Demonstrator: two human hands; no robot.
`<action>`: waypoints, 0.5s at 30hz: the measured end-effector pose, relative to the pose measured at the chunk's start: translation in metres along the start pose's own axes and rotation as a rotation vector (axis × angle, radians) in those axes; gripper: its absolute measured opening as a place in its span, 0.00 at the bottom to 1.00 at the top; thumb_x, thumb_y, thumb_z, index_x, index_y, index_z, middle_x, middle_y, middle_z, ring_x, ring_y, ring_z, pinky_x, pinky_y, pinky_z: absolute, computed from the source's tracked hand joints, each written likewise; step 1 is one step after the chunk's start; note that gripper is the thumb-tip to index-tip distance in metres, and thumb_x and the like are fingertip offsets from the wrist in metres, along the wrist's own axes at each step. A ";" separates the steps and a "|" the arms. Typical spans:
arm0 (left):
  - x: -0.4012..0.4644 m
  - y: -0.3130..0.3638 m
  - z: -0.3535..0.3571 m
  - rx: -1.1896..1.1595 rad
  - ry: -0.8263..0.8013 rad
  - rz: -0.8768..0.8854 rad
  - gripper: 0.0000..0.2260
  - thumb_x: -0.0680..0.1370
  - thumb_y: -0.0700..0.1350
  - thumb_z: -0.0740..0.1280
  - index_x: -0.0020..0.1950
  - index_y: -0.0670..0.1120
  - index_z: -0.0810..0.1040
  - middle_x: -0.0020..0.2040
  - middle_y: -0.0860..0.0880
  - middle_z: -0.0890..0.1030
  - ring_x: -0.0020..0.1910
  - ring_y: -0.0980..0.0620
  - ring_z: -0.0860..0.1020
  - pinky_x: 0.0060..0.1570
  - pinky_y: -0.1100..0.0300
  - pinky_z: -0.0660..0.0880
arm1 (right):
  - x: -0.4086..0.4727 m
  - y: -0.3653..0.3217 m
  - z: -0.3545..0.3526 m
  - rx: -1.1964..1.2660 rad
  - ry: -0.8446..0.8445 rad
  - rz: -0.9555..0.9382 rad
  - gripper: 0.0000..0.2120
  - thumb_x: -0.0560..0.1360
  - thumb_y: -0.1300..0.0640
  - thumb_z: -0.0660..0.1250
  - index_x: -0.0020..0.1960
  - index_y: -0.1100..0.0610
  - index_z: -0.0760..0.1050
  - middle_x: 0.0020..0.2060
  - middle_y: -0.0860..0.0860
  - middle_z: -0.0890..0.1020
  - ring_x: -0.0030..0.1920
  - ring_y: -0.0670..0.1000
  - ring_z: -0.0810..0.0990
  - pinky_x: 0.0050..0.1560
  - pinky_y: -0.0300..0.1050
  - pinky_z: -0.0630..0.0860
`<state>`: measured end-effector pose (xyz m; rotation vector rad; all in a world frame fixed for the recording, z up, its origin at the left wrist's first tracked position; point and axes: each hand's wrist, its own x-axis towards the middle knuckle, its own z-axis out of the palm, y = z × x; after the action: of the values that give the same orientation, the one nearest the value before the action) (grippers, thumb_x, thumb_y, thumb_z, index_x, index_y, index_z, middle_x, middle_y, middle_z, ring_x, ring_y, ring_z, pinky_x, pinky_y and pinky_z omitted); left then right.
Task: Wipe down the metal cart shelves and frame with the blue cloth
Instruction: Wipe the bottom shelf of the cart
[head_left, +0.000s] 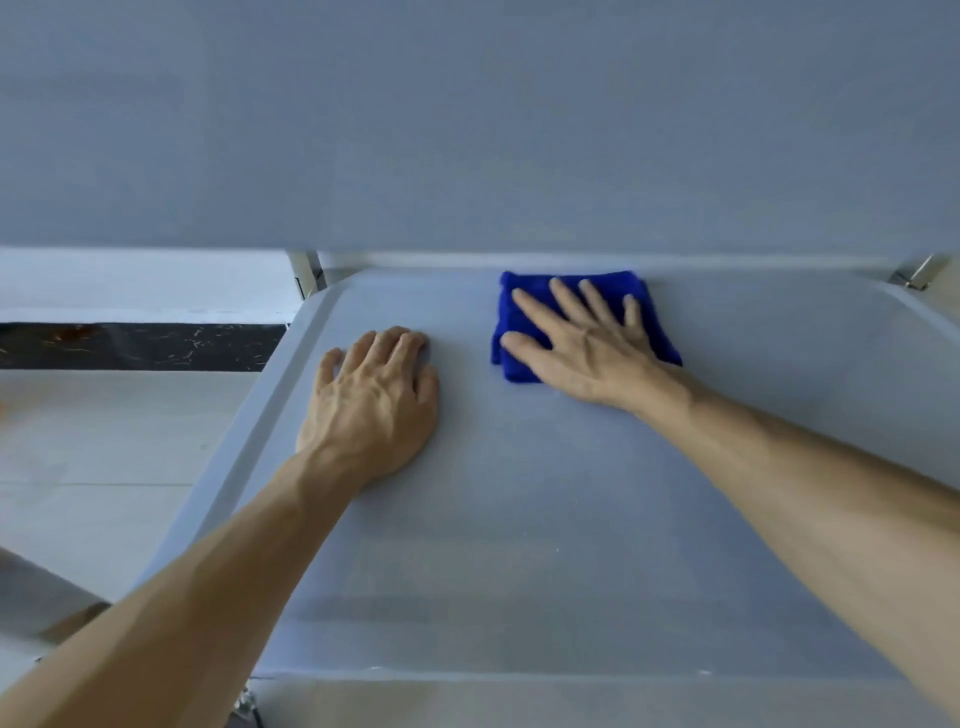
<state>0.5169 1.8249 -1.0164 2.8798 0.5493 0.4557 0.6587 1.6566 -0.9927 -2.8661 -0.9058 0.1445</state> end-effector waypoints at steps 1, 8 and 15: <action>0.000 0.000 -0.001 -0.003 -0.007 -0.002 0.18 0.82 0.53 0.52 0.71 0.53 0.68 0.72 0.56 0.69 0.73 0.53 0.63 0.73 0.50 0.55 | -0.014 -0.003 0.004 0.006 -0.016 -0.077 0.32 0.77 0.29 0.44 0.79 0.34 0.44 0.82 0.46 0.46 0.81 0.53 0.42 0.76 0.66 0.37; 0.001 -0.001 -0.002 -0.023 -0.036 -0.004 0.19 0.83 0.54 0.52 0.72 0.53 0.68 0.74 0.54 0.68 0.75 0.52 0.62 0.75 0.48 0.55 | -0.148 0.037 0.014 0.035 -0.013 -0.375 0.30 0.72 0.22 0.37 0.73 0.22 0.39 0.79 0.34 0.42 0.78 0.39 0.35 0.78 0.51 0.34; 0.002 0.001 0.000 -0.016 -0.022 -0.010 0.19 0.82 0.54 0.52 0.71 0.53 0.68 0.74 0.55 0.68 0.75 0.52 0.62 0.74 0.49 0.55 | -0.057 0.067 -0.008 0.171 0.130 0.195 0.20 0.80 0.35 0.48 0.69 0.33 0.66 0.78 0.40 0.61 0.79 0.46 0.53 0.77 0.62 0.45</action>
<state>0.5185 1.8248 -1.0154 2.8618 0.5533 0.4247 0.6509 1.5681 -0.9925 -2.7613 -0.5617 0.0510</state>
